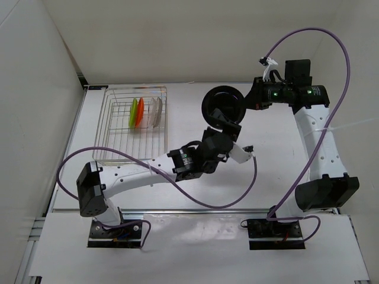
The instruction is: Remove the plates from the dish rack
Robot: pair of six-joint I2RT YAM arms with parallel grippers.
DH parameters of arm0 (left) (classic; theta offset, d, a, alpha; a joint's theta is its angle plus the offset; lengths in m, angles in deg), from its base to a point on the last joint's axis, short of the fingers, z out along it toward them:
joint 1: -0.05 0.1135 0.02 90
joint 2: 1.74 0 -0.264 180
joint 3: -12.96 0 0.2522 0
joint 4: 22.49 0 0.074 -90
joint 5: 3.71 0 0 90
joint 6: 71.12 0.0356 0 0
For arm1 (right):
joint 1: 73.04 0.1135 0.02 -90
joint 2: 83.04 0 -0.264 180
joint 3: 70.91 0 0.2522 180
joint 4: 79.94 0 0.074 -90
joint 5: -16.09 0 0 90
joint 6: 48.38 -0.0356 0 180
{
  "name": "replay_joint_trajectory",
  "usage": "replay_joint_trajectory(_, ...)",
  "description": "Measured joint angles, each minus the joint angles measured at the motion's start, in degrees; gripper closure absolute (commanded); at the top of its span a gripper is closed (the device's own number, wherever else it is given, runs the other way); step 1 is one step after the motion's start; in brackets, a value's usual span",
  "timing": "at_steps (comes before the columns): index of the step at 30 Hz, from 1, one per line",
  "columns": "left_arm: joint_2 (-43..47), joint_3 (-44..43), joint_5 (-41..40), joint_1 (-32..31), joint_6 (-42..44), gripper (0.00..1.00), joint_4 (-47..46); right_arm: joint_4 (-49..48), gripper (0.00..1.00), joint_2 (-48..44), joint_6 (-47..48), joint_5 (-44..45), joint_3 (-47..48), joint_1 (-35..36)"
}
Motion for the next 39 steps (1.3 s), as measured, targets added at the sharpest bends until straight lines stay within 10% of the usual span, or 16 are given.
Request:
replay_joint_trajectory(9, 1.95, -8.61, 6.19, 10.21, -15.32, 0.0, 26.4, -9.66, 1.0, 7.39, -4.85, 16.52, -3.85, -4.9)
replay_joint_trajectory(13, 1.42, -10.95, 6.73, 25.81, -19.78, 0.0, 29.99, -14.58, 1.0, 16.9, -6.21, 20.63, -4.76, -8.41)
replay_joint_trajectory(19, -11.82, -41.62, 10.4, 53.33, -36.83, 0.0, 40.24, -17.86, 1.0, 28.59, -7.34, 24.41, -5.31, -10.27)
replay_joint_trajectory(30, -3.48, -25.81, 28.74, 60.67, -56.59, 0.0, 44.46, -18.64, 0.95, 37.66, -9.25, 24.35, -1.86, -10.03)
replay_joint_trajectory(39, -0.15, -14.49, 37.7, 64.04, -61.7, 0.0, 41.77, -16.44, 0.65, 43.56, -6.84, 27.71, 4.55, -9.92)
